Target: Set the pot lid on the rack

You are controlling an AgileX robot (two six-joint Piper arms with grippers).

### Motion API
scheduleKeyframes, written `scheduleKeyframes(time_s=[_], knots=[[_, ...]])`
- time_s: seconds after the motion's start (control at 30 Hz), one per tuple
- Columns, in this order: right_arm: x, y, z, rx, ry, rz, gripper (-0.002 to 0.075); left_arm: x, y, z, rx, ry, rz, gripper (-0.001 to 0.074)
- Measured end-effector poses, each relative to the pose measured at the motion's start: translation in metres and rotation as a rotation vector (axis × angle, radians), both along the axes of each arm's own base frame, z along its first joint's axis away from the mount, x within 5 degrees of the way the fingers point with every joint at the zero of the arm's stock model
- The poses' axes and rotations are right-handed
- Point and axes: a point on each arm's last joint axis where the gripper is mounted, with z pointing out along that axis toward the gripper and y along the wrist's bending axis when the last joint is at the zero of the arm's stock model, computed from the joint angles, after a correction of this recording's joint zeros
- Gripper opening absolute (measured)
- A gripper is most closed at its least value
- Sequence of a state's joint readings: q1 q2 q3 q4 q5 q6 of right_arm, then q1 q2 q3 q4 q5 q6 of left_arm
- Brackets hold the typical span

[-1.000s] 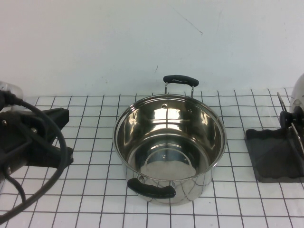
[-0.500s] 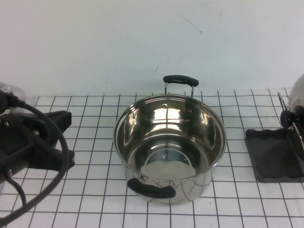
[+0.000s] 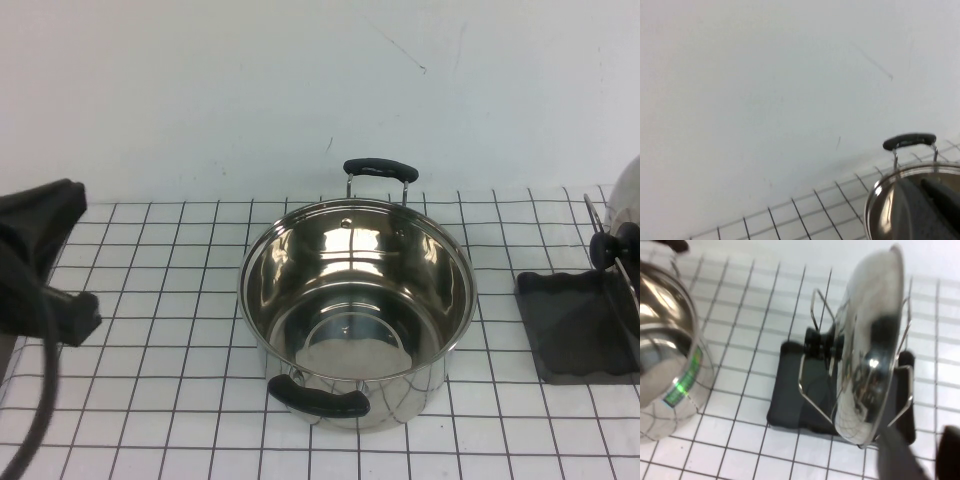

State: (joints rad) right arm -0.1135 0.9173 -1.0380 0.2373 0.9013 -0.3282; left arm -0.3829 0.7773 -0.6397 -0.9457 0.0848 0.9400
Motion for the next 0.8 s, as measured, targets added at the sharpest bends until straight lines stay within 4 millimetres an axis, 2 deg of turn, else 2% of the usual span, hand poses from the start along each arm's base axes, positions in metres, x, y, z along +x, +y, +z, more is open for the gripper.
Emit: scheduleKeyframes(time_s=[0.1,0.2,0.37,0.6,0.8], knots=[[-0.037,0.004,0.007,-0.012,-0.098,0.000,0.0081,-0.019,0.008,0.007,-0.027,-0.068,0.006,-0.0002],[-0.069,0.008,0.006,-0.020,-0.175,0.002,0.0022,-0.037,0.015,0.001,-0.045,-0.099,0.005,-0.0002],[-0.105,0.019,-0.008,0.008,-0.269,0.076,0.0003,-0.065,0.019,-0.024,-0.093,-0.047,-0.070,-0.0002],[-0.135,0.044,-0.036,0.104,-0.356,0.305,-0.0001,-0.095,0.022,-0.055,-0.013,0.092,-0.162,-0.0002],[-0.161,0.055,-0.057,0.185,-0.457,0.375,-0.0001,-0.114,0.043,-0.078,0.083,0.282,-0.025,-0.0002]])
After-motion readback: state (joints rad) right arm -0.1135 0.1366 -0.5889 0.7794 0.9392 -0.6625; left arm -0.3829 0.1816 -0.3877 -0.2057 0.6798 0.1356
